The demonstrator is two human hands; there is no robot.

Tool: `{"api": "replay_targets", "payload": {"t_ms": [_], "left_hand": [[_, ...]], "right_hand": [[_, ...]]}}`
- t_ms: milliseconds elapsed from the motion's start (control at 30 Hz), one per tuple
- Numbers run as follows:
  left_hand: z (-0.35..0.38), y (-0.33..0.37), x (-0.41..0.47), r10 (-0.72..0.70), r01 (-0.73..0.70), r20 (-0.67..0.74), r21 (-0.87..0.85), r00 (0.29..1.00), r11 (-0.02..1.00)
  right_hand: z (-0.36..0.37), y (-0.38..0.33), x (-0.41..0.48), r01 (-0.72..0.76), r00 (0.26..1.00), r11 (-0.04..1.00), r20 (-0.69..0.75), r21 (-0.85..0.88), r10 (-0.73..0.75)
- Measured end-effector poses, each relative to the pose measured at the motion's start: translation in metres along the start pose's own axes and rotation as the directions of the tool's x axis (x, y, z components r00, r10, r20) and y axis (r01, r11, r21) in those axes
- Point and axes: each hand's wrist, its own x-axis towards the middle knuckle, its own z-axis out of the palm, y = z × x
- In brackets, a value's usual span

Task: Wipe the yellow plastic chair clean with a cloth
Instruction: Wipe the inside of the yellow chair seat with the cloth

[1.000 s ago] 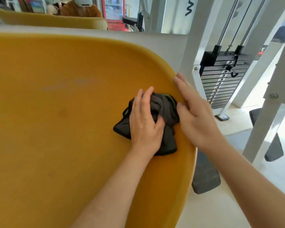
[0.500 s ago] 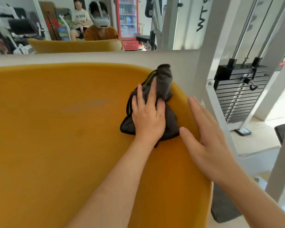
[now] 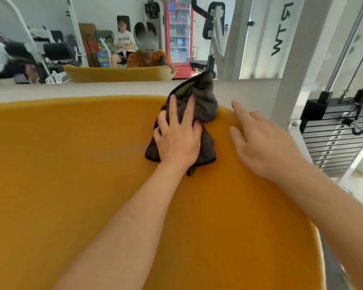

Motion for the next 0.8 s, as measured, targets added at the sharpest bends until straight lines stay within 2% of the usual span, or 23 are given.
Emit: {"api": "replay_targets", "payload": {"t_ms": [100,200,267,367,433,467,533,600,700,733,800], "left_hand": [[-0.003,-0.032,0.024,-0.160,0.162,-0.094,0.023,0.983,0.986],[0.006,0.000,0.005,-0.175,0.171,-0.083,-0.050,0.981,0.984],[0.014,0.023,-0.032,-0.087,0.081,-0.091,-0.065,0.992,0.995],[0.018,0.009,-0.073,0.208,-0.208,-0.031,0.004,0.978,0.978],[0.014,-0.026,-0.057,0.386,-0.377,-0.028,0.158,0.922,0.913],[0.009,-0.045,-0.038,0.385,-0.370,-0.007,0.260,0.923,0.892],[-0.003,-0.087,0.002,0.196,-0.192,0.032,0.405,0.980,0.894],[-0.014,-0.130,0.018,0.040,-0.039,0.008,0.477,0.999,0.878],[-0.011,-0.141,-0.007,-0.096,0.109,-0.051,0.429,0.994,0.897],[-0.002,-0.128,-0.023,-0.152,0.148,-0.021,0.395,0.988,0.907],[0.021,-0.098,-0.061,-0.146,0.120,0.049,0.347,0.988,0.930]], "right_hand": [[0.005,0.004,-0.002,0.049,0.997,0.995,-0.050,-0.091,-0.054],[0.006,0.001,-0.002,-0.006,0.998,0.988,-0.065,-0.156,-0.004],[0.006,-0.008,0.008,-0.055,0.998,0.984,-0.020,-0.170,0.053],[0.005,-0.019,0.033,-0.080,0.992,0.984,0.082,-0.158,0.094],[0.008,-0.028,0.048,-0.046,0.990,0.984,0.124,-0.173,0.068],[0.011,-0.030,0.054,-0.045,0.991,0.983,0.120,-0.177,0.067],[0.020,-0.031,0.059,-0.027,0.997,0.971,0.063,-0.239,0.043],[0.033,-0.030,0.058,0.013,0.999,0.934,-0.025,-0.357,-0.023],[0.041,-0.028,0.053,-0.009,0.990,0.914,-0.135,-0.405,-0.050],[0.042,-0.028,0.052,-0.023,0.986,0.908,-0.162,-0.419,-0.049],[0.044,-0.029,0.051,-0.025,0.980,0.898,-0.187,-0.439,-0.064]]}}
